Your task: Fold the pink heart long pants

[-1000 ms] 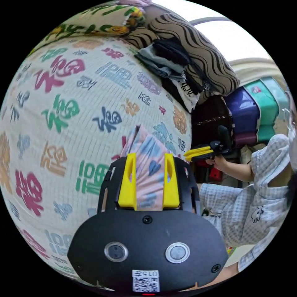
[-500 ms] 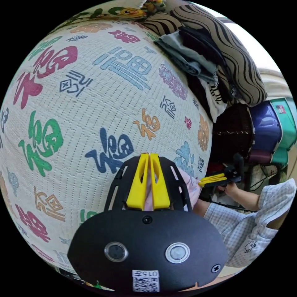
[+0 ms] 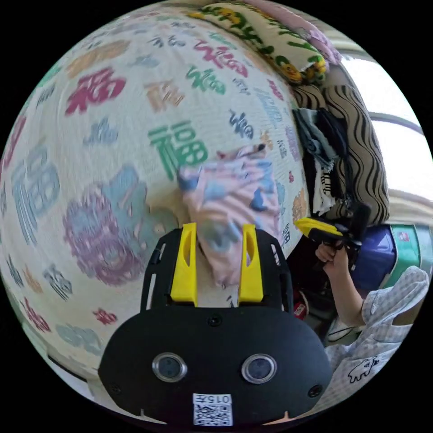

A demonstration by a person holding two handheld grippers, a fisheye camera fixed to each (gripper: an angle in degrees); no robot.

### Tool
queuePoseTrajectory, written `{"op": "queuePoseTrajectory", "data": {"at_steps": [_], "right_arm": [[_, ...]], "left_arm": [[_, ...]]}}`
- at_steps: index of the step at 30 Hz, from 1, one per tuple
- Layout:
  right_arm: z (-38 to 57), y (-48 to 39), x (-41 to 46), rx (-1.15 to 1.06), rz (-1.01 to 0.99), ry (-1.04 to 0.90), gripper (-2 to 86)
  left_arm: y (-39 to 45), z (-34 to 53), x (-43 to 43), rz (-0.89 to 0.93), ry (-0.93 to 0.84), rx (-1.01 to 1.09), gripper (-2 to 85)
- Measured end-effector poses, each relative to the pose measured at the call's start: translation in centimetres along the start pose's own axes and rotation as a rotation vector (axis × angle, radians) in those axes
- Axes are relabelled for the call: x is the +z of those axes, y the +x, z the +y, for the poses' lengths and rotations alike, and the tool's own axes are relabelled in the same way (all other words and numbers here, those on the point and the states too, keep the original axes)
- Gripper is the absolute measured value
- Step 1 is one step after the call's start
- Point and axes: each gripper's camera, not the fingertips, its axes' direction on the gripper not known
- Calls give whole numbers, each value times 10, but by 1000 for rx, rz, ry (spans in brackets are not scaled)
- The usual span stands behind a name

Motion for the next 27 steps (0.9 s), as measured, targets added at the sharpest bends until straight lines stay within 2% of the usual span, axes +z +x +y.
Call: {"op": "queuePoseTrajectory", "data": {"at_steps": [2,5,8,10,14,17,21,24,27], "right_arm": [[-35,-29,22,-156,29,-64,34],[-76,-58,54,-311,127,-186,44],[-99,-73,93,-419,319,-339,12],[-101,-75,112,-491,462,-418,-1],[-113,-68,100,-413,561,-377,-4],[-117,-57,74,-297,351,-401,3],[-90,-57,9,-263,306,-297,55],[-49,-27,-48,-118,252,-232,90],[-2,27,-83,106,107,-206,102]], "left_arm": [[-11,19,23,54,-67,-83,149],[-15,45,42,112,-35,-148,139],[-20,60,55,135,-23,-174,60],[-32,68,56,182,54,-201,18],[-46,80,60,168,86,-226,19],[-56,82,69,268,96,-227,62],[-66,81,49,321,176,-175,124],[-78,71,42,344,220,-129,136],[-93,52,56,404,201,-92,139]]}}
